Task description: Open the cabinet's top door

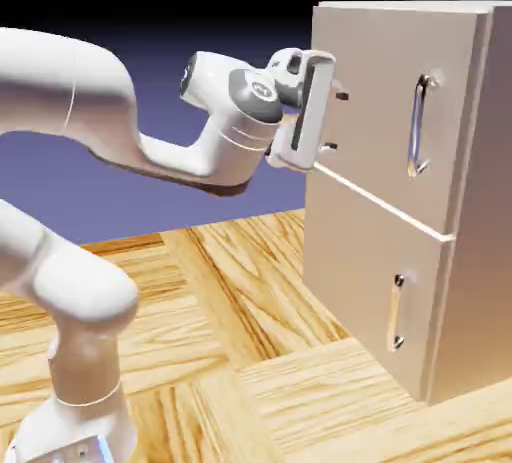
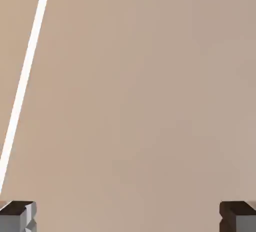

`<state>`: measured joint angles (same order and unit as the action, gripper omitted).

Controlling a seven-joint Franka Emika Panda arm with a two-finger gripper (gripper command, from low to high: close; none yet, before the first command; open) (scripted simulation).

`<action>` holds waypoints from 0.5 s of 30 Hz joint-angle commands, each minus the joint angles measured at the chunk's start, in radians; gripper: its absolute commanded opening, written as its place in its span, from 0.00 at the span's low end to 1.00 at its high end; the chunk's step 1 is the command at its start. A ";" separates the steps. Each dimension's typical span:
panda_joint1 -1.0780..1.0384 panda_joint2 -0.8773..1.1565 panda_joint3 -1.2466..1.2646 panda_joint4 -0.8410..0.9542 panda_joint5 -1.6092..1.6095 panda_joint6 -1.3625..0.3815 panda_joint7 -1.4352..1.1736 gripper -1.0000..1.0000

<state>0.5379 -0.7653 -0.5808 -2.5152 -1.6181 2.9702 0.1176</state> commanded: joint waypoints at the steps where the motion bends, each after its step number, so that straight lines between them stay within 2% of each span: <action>1: 0.014 -0.005 -0.016 0.008 -0.044 -0.002 -0.017 0.50; 15: 0.212 -0.079 -0.234 0.119 -0.652 -0.027 -0.251 0.50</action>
<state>0.7499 -0.8440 -0.8149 -2.3963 -2.2704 2.9432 -0.1337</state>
